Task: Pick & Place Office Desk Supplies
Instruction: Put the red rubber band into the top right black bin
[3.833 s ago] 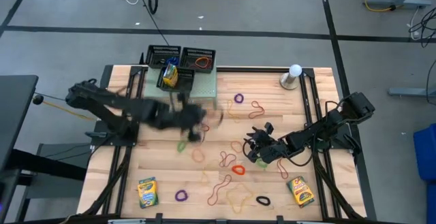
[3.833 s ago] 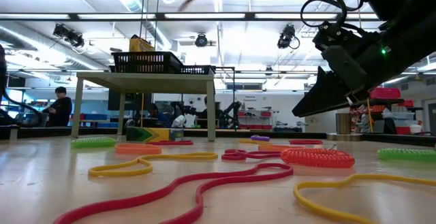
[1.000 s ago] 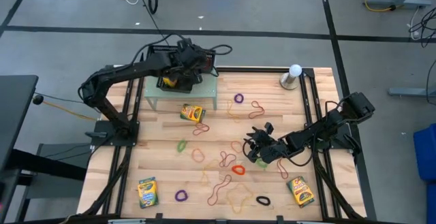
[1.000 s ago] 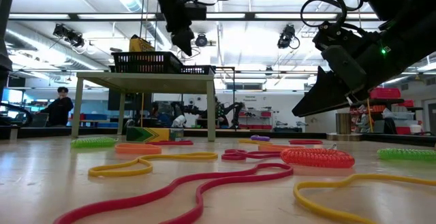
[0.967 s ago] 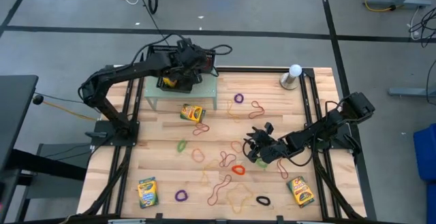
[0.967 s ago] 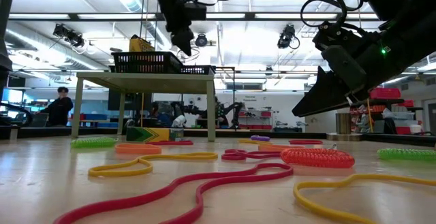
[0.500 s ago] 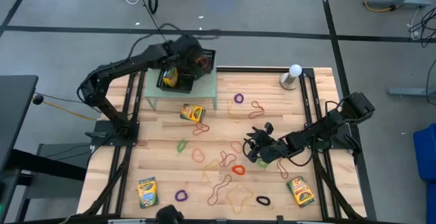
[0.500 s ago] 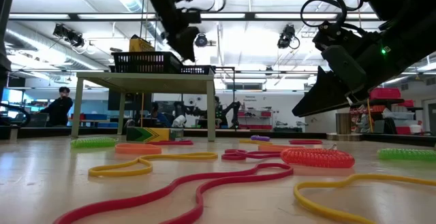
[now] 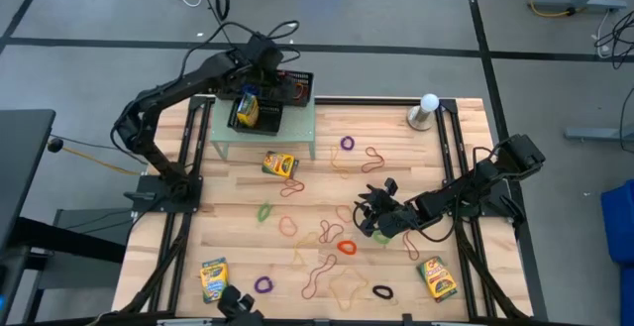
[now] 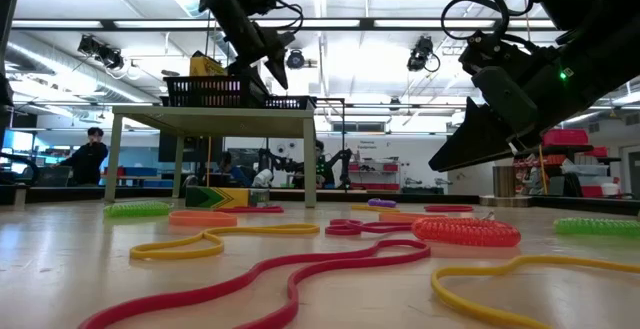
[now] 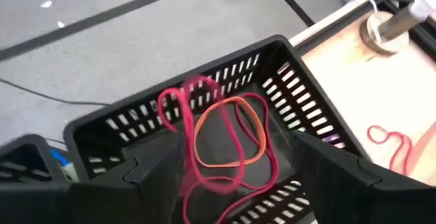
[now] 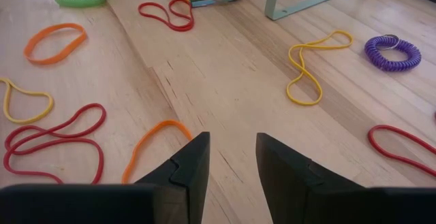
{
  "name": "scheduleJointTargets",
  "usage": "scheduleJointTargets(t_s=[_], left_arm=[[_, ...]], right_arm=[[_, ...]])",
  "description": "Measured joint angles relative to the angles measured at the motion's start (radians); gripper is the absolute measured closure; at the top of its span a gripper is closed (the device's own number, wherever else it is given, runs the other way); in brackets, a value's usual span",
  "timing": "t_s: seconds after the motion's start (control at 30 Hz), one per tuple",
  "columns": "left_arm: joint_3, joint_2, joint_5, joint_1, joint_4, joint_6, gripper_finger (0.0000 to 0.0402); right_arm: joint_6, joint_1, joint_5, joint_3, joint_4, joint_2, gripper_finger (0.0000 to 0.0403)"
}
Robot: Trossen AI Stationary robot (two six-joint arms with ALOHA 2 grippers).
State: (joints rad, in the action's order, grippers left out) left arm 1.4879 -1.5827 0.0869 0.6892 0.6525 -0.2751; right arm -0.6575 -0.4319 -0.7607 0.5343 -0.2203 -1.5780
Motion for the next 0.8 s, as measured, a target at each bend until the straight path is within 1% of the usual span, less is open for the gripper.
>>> scheduleJointTargets(t_s=[0.13, 0.3, 0.5, 0.67, 0.8], left_arm=[[0.000, 0.000, 0.010, 0.006, -0.014, -0.021, 0.0138], [0.000, 0.005, 0.044, -0.008, -0.051, 0.025, 0.0139], [0.000, 0.006, 0.043, -0.019, -0.025, 0.061, 0.0141], [0.000, 0.006, 0.043, -0.022, -0.009, 0.098, 0.0153], [0.000, 0.006, 0.008, -0.023, -0.003, 0.128, 0.0164]], right_arm=[[0.000, 0.000, 0.000, 0.000, 0.000, 0.000, 0.0272], [0.000, 0.000, 0.000, 0.000, 0.000, 0.000, 0.0272], [0.000, 0.000, 0.000, 0.000, 0.000, 0.000, 0.0272], [0.000, 0.000, 0.000, 0.000, 0.000, 0.000, 0.0272], [0.000, 0.000, 0.000, 0.000, 0.000, 0.000, 0.0272]])
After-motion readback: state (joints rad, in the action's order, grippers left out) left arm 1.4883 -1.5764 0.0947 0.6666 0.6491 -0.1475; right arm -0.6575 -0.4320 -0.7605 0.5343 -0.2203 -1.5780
